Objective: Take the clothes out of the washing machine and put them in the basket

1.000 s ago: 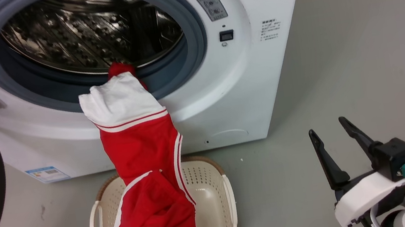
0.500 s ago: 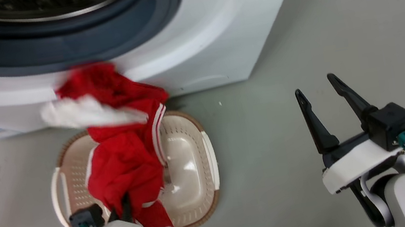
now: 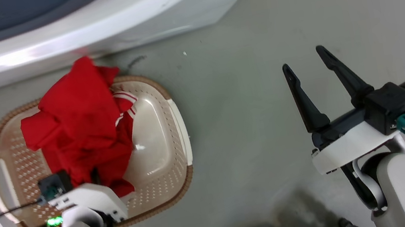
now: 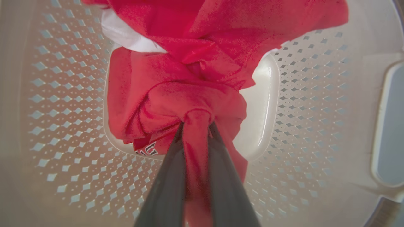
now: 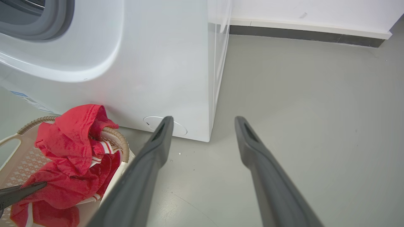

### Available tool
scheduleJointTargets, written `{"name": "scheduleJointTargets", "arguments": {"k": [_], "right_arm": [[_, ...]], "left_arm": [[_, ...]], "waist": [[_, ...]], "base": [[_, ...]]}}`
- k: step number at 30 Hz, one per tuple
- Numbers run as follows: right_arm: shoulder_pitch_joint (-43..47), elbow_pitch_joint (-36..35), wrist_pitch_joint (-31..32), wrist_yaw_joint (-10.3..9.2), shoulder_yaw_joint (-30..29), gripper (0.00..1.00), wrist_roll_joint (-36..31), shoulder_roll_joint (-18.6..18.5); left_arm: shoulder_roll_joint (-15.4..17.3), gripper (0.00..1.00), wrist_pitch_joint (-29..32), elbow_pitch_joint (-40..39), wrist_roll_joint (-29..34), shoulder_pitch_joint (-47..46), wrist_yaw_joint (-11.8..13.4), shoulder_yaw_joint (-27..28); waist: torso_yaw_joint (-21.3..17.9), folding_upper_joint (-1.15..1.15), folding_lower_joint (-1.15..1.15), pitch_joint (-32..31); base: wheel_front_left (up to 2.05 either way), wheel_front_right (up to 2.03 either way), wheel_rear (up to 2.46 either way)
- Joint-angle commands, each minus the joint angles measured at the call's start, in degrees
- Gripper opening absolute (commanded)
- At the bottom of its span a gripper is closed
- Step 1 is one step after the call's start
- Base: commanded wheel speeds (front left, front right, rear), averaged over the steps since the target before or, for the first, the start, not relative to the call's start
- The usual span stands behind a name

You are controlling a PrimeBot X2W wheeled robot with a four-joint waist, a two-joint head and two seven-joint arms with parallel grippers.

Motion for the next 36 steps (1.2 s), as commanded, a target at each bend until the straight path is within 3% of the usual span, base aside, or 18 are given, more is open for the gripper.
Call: {"name": "scheduleJointTargets", "arguments": {"k": [1,11,12,13,22,36], "right_arm": [[-1.6,-0.27,-0.52,-0.04,0.37,1.0,0.03,0.15],[-3.82,0.32,-1.44,-0.04,1.42,1.0,0.3,0.14],[-3.98,0.48,-1.43,-0.04,1.42,1.0,0.28,0.15],[-4.14,0.61,-1.65,-0.04,1.45,1.0,0.21,0.15],[-2.31,4.27,-2.56,-0.04,0.26,1.0,-0.3,0.11],[5.37,6.62,-0.31,-0.04,-3.26,1.0,-1.76,0.12]], "left_arm": [[0.69,0.0,-0.37,0.78,0.12,-1.87,0.46,0.08],[2.5,0.0,-0.28,6.54,0.25,-8.05,0.76,1.08],[2.63,0.36,-0.27,6.93,0.32,-8.45,0.8,1.1],[2.8,1.0,-0.27,7.2,0.22,-8.71,1.11,1.27],[0.45,1.0,-0.27,5.31,0.03,-3.59,0.54,2.68],[-3.65,1.0,-0.28,-10.37,4.09,10.75,-0.15,6.85]], "waist": [[-1.38,0.0,-0.01,3.25],[-2.34,0.0,-0.01,7.34],[-2.28,0.0,-0.01,7.25],[-2.18,0.0,-0.01,7.01],[0.56,0.0,-0.01,-3.19],[6.33,0.0,-0.01,-23.79]], "base": [[0.0,0.0,0.0],[0.0,0.0,0.0],[0.0,0.0,0.0],[0.0,0.0,0.0],[0.0,0.0,0.0],[0.0,0.0,0.0]]}}
